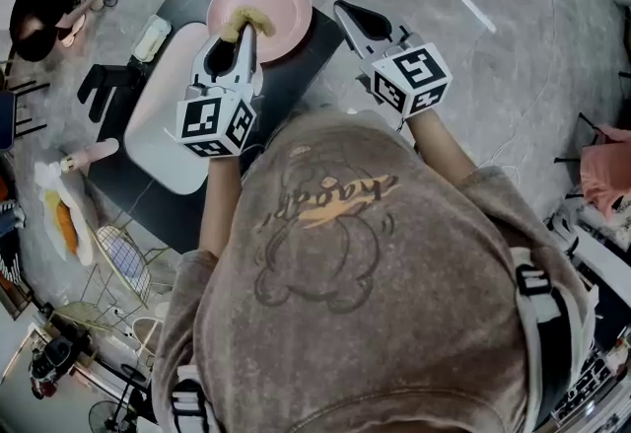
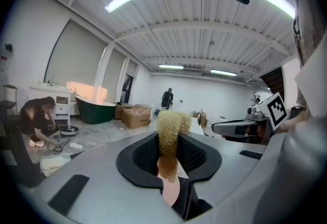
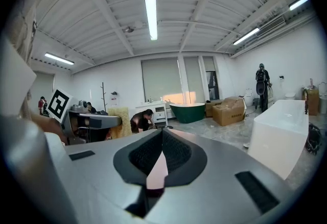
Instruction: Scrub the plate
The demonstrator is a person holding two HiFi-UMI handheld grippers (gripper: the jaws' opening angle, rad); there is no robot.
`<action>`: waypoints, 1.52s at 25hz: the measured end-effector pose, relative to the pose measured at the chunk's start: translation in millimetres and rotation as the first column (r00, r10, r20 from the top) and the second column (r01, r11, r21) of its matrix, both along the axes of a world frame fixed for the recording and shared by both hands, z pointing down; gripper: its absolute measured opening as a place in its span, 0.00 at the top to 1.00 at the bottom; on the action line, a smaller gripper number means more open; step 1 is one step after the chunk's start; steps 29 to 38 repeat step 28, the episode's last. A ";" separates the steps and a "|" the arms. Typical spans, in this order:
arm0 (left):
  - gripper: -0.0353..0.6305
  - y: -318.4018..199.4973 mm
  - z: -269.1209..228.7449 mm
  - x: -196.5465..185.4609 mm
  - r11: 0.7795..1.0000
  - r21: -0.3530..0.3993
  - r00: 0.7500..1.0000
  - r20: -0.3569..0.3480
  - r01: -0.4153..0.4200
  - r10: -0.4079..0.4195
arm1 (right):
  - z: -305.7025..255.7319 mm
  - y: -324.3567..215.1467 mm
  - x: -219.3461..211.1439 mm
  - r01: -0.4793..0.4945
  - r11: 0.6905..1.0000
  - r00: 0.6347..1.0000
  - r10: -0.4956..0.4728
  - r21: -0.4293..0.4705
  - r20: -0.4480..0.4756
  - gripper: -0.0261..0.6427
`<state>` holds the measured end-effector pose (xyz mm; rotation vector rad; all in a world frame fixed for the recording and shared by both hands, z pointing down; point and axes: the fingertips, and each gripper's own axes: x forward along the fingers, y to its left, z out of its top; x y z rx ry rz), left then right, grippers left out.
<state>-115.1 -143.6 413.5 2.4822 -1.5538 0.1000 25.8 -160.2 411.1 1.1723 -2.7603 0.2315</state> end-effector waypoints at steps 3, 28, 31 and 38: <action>0.83 -0.7 3.9 -5.3 1.000 -0.008 1.000 0.010 0.027 -0.027 | 2.8 -1.9 -1.2 -0.010 1.000 1.000 0.010 0.000 0.007 0.96; 0.83 -17.7 6.6 -23.5 0.991 -0.055 0.993 0.003 0.120 -0.120 | 10.2 -23.9 -19.6 0.015 0.999 1.000 -0.015 -0.032 0.023 0.96; 0.83 -17.7 6.6 -23.5 0.991 -0.055 0.993 0.003 0.120 -0.120 | 10.2 -23.9 -19.6 0.015 0.999 1.000 -0.015 -0.032 0.023 0.96; 0.83 -17.7 6.6 -23.5 0.991 -0.055 0.993 0.003 0.120 -0.120 | 10.2 -23.9 -19.6 0.015 0.999 1.000 -0.015 -0.032 0.023 0.96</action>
